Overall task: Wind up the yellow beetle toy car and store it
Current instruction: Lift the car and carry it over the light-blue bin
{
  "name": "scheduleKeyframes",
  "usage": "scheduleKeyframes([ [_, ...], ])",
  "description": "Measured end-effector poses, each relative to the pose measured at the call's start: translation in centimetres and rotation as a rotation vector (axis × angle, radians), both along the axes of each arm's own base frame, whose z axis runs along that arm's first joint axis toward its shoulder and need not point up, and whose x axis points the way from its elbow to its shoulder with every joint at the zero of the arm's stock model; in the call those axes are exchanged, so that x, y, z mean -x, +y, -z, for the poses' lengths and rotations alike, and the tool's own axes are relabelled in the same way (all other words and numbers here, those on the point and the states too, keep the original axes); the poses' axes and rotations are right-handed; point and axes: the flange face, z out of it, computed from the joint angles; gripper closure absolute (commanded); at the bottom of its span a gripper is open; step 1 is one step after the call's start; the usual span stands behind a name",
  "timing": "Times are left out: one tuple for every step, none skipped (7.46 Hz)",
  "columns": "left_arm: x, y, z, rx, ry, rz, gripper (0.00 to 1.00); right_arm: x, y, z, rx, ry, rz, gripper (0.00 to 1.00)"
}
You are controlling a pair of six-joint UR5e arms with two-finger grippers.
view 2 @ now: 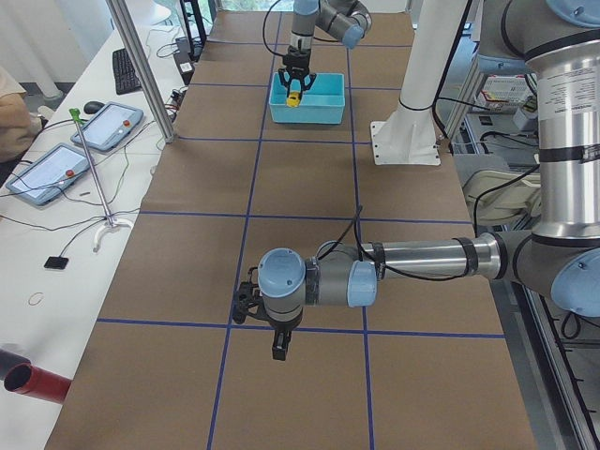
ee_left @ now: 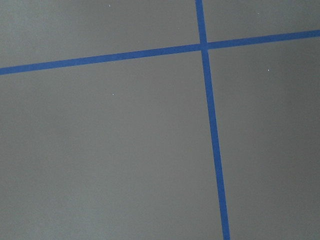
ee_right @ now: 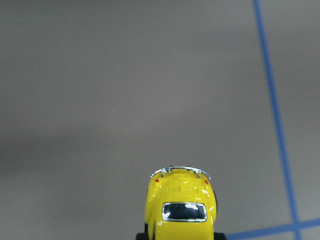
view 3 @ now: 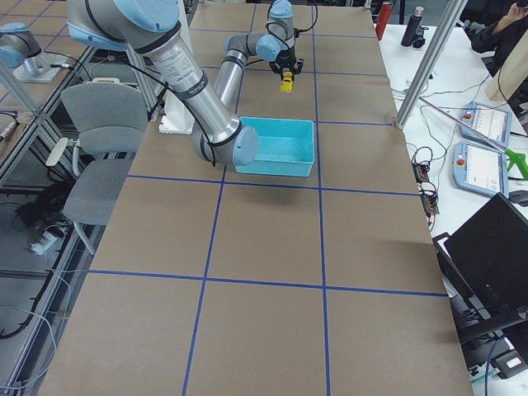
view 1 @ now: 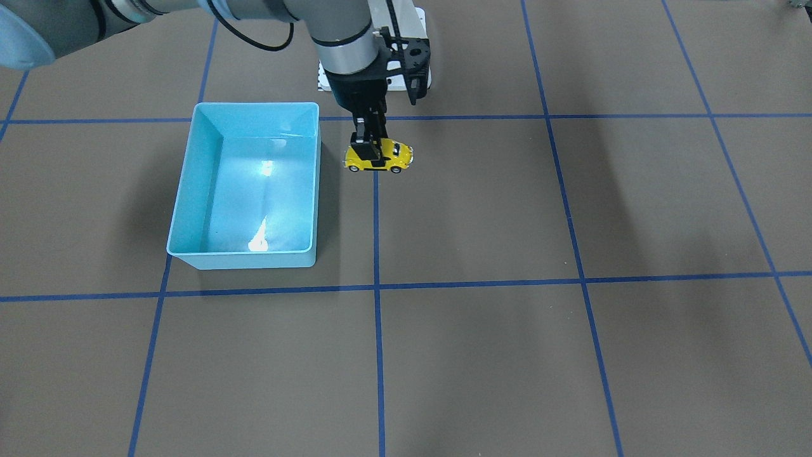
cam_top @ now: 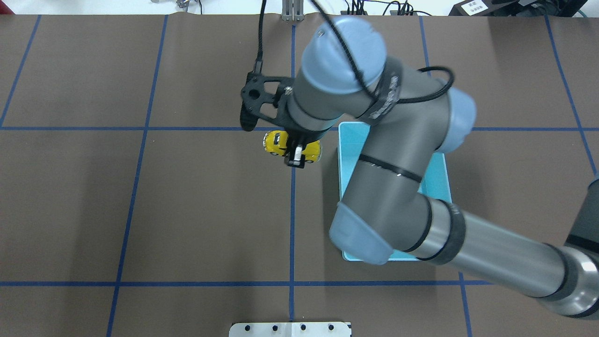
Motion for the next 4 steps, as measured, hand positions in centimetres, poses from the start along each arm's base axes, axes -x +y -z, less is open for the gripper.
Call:
scheduleKeyframes([
  [0.0, 0.0, 0.0, 0.000, 0.000, 0.000, 0.00, -4.6, -0.7, -2.2, -0.035, 0.020, 0.028, 1.00],
  [0.0, 0.0, 0.0, 0.001, 0.000, 0.000, 0.00, -7.5, -0.6, -5.3, -0.074, 0.050, 0.064, 1.00],
  [0.0, 0.0, 0.0, 0.000, 0.000, 0.000, 0.00, -8.8, -0.2, -8.7, -0.100, 0.082, 0.100, 1.00],
  [0.0, 0.0, 0.0, 0.000, 0.000, 0.000, 0.00, -8.6, 0.5, -12.1, -0.120, 0.106, 0.124, 1.00],
])
